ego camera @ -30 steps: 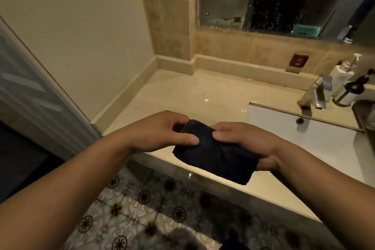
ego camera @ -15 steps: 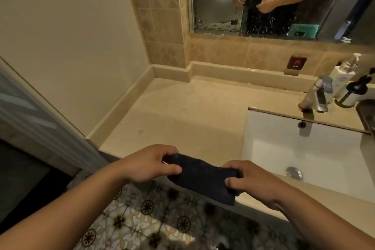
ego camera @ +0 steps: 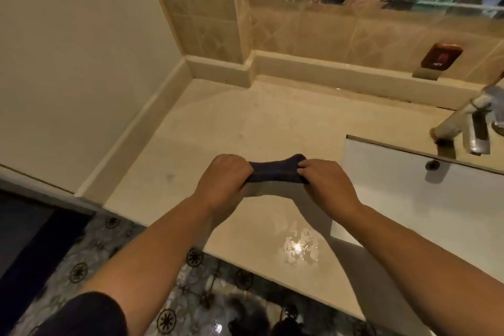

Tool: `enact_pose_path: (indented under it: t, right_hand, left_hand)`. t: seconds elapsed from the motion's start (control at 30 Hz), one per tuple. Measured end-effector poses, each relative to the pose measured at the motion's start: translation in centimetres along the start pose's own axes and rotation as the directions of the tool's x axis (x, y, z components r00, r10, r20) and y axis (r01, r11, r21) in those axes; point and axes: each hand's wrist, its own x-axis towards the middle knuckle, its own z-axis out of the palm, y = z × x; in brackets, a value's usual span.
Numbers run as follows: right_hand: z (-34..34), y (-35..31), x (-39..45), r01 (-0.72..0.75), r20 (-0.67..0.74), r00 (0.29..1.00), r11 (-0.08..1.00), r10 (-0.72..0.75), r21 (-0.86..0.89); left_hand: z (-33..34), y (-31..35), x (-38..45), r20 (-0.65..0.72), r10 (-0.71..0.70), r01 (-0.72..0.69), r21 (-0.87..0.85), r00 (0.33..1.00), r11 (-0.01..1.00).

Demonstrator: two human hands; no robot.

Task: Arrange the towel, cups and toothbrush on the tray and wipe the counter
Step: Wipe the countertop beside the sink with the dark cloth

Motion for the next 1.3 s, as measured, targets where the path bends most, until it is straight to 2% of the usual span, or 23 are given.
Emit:
enact_pose_path:
  t: [0.1, 0.2, 0.37, 0.47, 0.6, 0.77, 1.03, 1.2, 1.3]
  right_hand:
    - [4.4, -1.6, -2.1, 0.065, 0.107, 0.992, 0.996, -0.071, 0.060]
    - [7.3, -2.9, -5.2, 0.040, 0.090, 0.994, 0.987, -0.054, 0.154]
    - [7.5, -5.3, -7.8, -0.035, 0.067, 0.998, 0.978, 0.022, 0.203]
    - [7.0, -6.5, -7.0, -0.091, 0.049, 0.995, 0.980, 0.084, 0.178]
    - [7.8, -7.5, -5.0, -0.141, 0.221, 0.968, 0.987, 0.120, 0.080]
    - [8.9, -6.9, -4.9, -0.113, 0.297, 0.949, 0.994, 0.110, -0.007]
    - [8.6, -7.1, -5.0, -0.118, 0.326, 0.937, 0.992, 0.123, -0.033]
    - [6.9, -7.4, -4.9, -0.173, 0.339, 0.930, 0.983, 0.140, 0.067]
    - [4.5, -7.2, -3.3, -0.239, 0.373, 0.914, 0.956, 0.161, 0.171]
  left_hand:
    - [4.0, -0.6, -1.7, 0.061, 0.086, -0.089, 0.047, 0.994, 0.995]
    - [6.5, -1.4, -4.5, 0.116, 0.165, -0.168, 0.023, 0.979, 0.985]
    - [6.3, -1.5, -7.0, 0.151, 0.137, -0.136, -0.021, 0.979, 0.991]
    - [6.0, 0.4, -6.1, 0.123, 0.151, -0.145, -0.057, 0.981, 0.988]
    - [7.6, 1.2, -4.5, 0.286, 0.200, -0.201, -0.028, 0.937, 0.979]
    - [9.4, 0.0, -4.2, 0.311, 0.239, -0.256, 0.015, 0.920, 0.966]
    - [9.3, -0.2, -4.3, 0.336, 0.244, -0.267, 0.022, 0.909, 0.963]
    - [7.6, -0.1, -4.5, 0.395, 0.213, -0.203, -0.068, 0.894, 0.977]
    - [4.7, 0.2, -2.8, 0.497, 0.182, -0.117, -0.159, 0.848, 0.980]
